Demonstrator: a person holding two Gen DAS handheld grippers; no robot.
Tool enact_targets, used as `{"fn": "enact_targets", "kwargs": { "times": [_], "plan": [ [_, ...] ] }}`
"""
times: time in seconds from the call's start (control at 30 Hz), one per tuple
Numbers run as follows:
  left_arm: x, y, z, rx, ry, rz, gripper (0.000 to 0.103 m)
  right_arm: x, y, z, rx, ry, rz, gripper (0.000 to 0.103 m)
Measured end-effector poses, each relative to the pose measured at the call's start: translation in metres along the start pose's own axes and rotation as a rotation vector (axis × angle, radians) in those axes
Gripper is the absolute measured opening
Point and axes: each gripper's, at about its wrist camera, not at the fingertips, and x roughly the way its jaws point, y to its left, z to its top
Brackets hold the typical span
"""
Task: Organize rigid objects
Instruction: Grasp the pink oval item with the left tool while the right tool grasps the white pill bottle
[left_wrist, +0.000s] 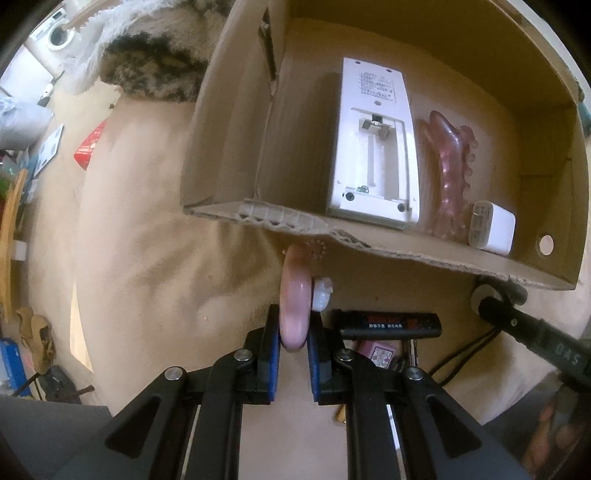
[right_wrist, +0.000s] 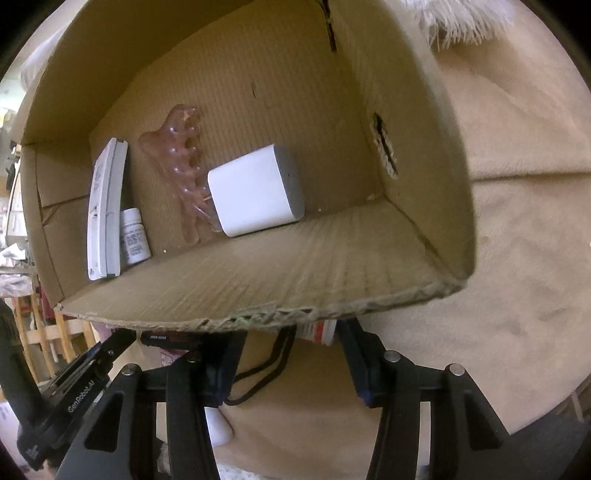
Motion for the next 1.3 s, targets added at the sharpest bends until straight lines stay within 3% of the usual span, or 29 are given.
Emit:
{"fn": "enact_targets", "kwargs": {
  "times": [0.6,0.97,1.3],
  "plan": [
    [-0.006,-0.010,-0.015,0.041,-0.039,0.075,0.012,0.007,0.030,-0.011,-0.116,-0.056,-0.124,0.054],
    [-0.048,-0.021,-0.026,0.066,-0.101,0.070,0.012,-0.034,0.046,-0.049,-0.159,-0.070,0.044,0.054],
    [-0.132,-0.015,-0.033,0.081,-0.278,0.056,0.012,-0.121,0.050,-0.076,-0.254,-0.189,0.154,0.054]
  ]
}}
